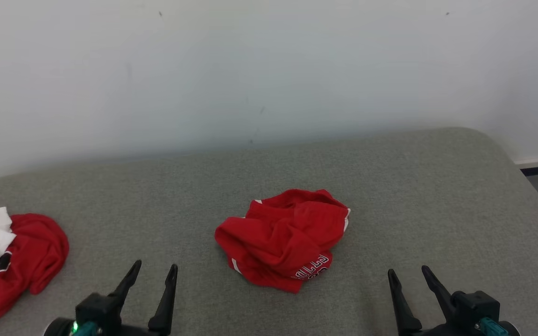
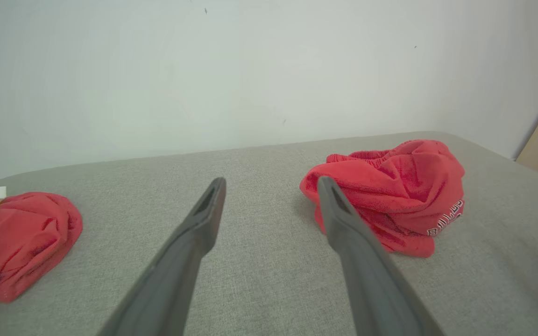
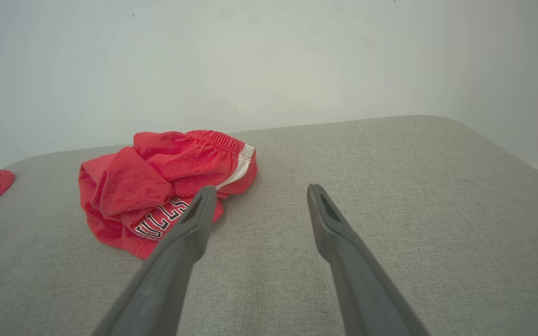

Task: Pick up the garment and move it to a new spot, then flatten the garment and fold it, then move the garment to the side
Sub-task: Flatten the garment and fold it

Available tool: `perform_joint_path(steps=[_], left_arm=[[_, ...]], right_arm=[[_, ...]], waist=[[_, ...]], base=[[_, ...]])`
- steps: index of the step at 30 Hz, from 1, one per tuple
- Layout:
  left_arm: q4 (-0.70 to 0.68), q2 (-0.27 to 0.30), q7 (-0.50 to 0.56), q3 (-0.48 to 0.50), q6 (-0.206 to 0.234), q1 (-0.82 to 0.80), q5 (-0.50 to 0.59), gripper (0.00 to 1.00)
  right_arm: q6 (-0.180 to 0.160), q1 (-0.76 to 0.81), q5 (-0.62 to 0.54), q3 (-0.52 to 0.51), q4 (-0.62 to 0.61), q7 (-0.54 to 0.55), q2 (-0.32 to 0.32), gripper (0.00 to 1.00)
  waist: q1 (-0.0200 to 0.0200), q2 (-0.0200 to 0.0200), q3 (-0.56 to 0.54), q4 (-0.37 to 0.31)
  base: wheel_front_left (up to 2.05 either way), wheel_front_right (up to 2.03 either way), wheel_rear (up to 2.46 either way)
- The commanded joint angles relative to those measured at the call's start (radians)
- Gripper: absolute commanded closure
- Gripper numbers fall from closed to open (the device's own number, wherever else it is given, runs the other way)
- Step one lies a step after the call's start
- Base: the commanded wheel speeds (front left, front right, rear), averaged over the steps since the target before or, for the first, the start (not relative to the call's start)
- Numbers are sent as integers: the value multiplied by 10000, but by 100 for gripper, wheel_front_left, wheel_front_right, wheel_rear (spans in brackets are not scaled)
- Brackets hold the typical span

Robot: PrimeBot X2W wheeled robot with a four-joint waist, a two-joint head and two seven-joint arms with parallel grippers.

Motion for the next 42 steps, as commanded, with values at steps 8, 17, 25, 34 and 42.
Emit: perform_joint_path(steps=[8, 17, 25, 34, 42], left_arm=[[527, 432, 2304, -1878, -63, -3224, -173, 0], [2352, -188, 4806, -3509, -6, -5892, -857, 0], [4392, -553, 6048, -3354, 1120, -6783, -691, 0], [4444, -1044, 5467, -3347, 762, -7187, -1148, 100], [3216, -1460, 1945, -3141, 448, -8386, -1830, 100]], right_arm=[[34, -171, -98, 52, -398, 244, -7, 0], [34, -380, 160, 285, -317, 143, -6, 0], [34, -525, 349, 473, -96, -11, -6, 0], [34, -615, 361, 481, 38, -55, -6, 0], [34, -588, 403, 454, 133, -122, -5, 0]], waist=[[-1, -1, 840, -1639], [-1, -1, 1380, -2805], [-1, -1, 1568, -3503], [-1, -1, 1479, -3337], [-1, -1, 1278, -2910]], base=[[0, 0, 0], [0, 0, 0], [0, 0, 0], [0, 0, 0], [0, 0, 0]])
